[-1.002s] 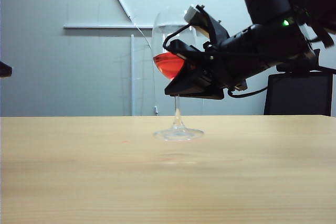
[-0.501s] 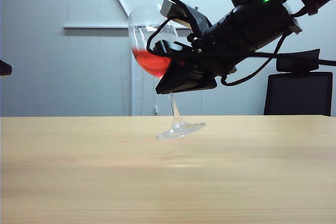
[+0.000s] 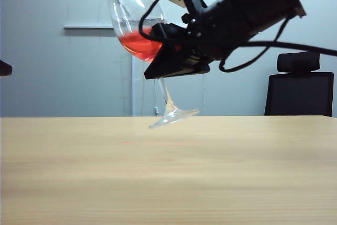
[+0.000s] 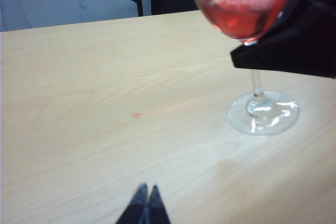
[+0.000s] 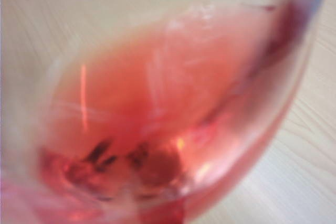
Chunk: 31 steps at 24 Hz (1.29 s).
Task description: Gently pick up the goblet, rotate it counterclockwise for two full turns (viewing from above), and then place it back on the table.
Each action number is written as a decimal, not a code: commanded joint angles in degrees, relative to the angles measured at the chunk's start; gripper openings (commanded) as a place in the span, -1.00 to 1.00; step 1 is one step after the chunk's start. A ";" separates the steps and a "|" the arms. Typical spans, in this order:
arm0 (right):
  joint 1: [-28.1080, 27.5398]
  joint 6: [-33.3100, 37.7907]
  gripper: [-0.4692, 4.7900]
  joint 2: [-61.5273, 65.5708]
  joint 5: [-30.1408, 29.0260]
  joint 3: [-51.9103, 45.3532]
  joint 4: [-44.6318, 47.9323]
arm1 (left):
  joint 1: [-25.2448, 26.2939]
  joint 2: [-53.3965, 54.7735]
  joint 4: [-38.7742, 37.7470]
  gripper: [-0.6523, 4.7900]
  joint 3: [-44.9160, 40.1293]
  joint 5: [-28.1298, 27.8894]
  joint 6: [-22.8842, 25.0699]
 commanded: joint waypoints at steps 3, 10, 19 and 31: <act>1.36 1.70 -0.84 -3.45 -2.62 -5.27 12.81 | -0.07 0.04 0.28 -0.78 0.24 0.02 0.04; 4.28 4.94 -0.84 -4.92 1.86 -12.44 28.35 | -0.07 0.04 0.28 -0.78 0.24 0.02 0.04; 6.27 12.63 -0.84 -4.92 16.76 -22.21 47.08 | -0.07 0.04 0.26 -0.78 0.24 0.02 0.07; 2.36 29.42 -0.84 -4.33 22.25 -24.79 46.80 | -0.07 0.04 0.26 -0.78 0.24 0.02 0.04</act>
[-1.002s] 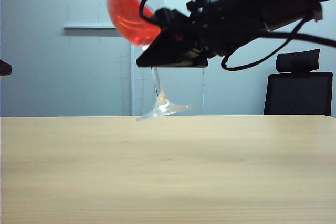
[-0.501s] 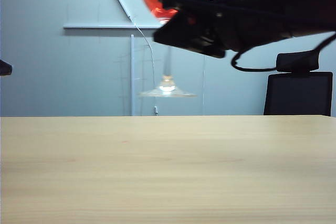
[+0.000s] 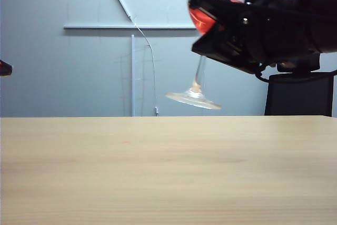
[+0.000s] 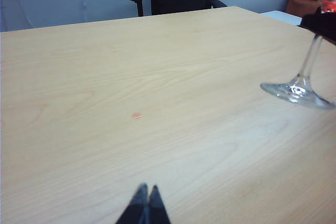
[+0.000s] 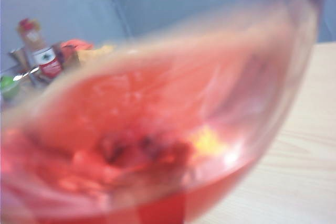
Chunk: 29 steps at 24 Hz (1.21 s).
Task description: Gently pick up the goblet, rotate it counterclockwise for two full turns (viewing from above), and then place it back on the table.
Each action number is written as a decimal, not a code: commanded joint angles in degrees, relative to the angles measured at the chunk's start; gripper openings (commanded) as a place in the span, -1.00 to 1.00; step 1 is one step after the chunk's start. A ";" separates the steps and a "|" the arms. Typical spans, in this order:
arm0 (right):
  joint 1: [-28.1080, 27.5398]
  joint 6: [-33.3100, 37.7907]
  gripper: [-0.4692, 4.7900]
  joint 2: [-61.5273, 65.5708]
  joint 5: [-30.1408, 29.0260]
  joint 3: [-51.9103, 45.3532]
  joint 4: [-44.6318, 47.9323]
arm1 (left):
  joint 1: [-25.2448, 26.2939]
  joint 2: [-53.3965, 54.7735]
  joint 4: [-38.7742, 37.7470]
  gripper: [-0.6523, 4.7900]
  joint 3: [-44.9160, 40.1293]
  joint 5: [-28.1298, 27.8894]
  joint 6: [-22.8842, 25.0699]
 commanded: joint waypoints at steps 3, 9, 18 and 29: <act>-4.09 8.35 -0.84 -0.26 -3.15 1.84 -3.69 | -0.07 0.02 0.26 -0.78 0.24 0.02 0.07; -6.56 8.68 -0.84 -0.26 -8.66 7.82 -18.43 | -0.07 0.02 0.28 -0.78 0.24 0.02 0.07; -6.62 4.68 -0.84 0.20 -12.24 18.86 -36.13 | -0.07 -0.09 0.28 -0.78 0.24 0.02 0.07; -5.95 -9.31 -0.84 2.47 -19.26 25.18 -44.85 | -0.07 -2.62 0.00 -0.78 0.24 0.02 0.09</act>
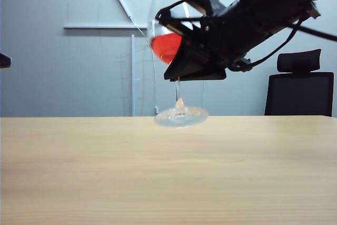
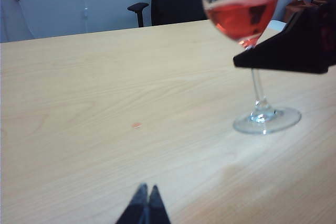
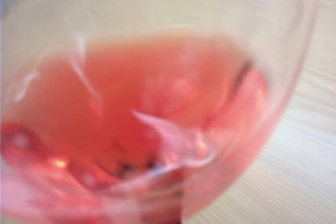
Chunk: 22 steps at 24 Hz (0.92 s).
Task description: Gently pick up the goblet, rotate it counterclockwise for two full turns (viewing from above), and then place it back on the table.
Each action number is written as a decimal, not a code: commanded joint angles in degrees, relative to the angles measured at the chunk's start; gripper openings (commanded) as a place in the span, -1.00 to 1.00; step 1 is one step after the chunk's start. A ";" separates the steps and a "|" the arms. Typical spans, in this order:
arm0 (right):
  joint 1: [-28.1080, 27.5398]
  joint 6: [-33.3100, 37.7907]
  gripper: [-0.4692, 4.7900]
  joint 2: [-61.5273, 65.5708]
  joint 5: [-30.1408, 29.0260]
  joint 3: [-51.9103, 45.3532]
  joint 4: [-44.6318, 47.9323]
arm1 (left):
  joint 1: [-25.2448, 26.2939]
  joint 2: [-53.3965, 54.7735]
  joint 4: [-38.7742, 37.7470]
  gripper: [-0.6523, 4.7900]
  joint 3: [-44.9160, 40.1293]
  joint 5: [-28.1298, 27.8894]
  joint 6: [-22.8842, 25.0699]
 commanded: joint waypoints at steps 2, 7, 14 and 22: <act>1.07 -7.37 -0.84 -0.81 -2.34 0.61 1.46 | -0.07 -0.22 0.26 -0.78 0.24 0.00 0.04; 5.31 -15.63 -0.84 -1.01 -1.88 0.57 2.45 | -0.07 -0.22 0.24 -0.78 0.24 0.00 0.04; 7.63 -18.34 -0.84 -2.89 -0.37 -0.24 1.97 | -0.07 -0.22 0.24 -0.78 0.24 0.00 0.04; 8.68 -16.57 -0.84 -8.48 0.87 -7.56 15.12 | -0.07 -0.22 0.24 -0.78 0.24 0.00 0.04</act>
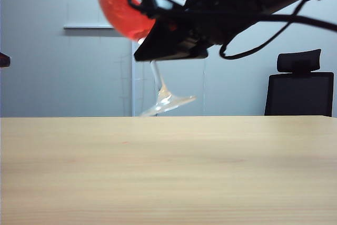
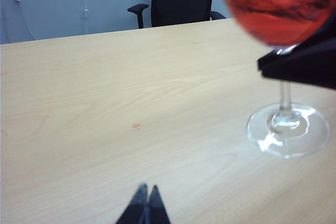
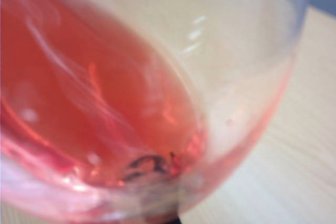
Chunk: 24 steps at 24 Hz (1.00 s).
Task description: Gently pick up the goblet, rotate it counterclockwise for two full turns (viewing from above), and then place it back on the table.
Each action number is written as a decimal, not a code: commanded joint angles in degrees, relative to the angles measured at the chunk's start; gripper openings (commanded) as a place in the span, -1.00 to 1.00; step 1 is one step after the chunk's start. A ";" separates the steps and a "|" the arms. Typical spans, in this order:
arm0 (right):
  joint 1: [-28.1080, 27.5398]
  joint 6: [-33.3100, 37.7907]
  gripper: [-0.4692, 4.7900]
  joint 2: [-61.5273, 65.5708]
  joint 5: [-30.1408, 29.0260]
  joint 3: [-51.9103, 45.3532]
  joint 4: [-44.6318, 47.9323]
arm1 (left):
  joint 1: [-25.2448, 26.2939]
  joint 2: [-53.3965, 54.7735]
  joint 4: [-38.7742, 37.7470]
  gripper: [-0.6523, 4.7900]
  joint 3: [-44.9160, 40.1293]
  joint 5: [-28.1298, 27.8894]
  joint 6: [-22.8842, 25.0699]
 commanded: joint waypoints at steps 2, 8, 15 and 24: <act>0.31 2.51 -0.84 -3.37 0.02 -4.42 13.99 | -0.07 0.02 0.35 -0.78 0.22 0.00 0.07; 0.92 10.67 -0.84 -3.78 2.80 -13.55 35.15 | -0.07 0.02 0.35 -0.78 0.22 0.00 0.07; 0.83 12.66 -0.84 -3.74 13.68 -20.37 44.87 | -0.07 0.02 0.35 -0.78 0.22 0.00 0.07; -4.46 15.26 -0.84 5.16 13.53 -19.15 49.72 | -0.07 0.02 0.35 -0.78 0.22 0.00 0.07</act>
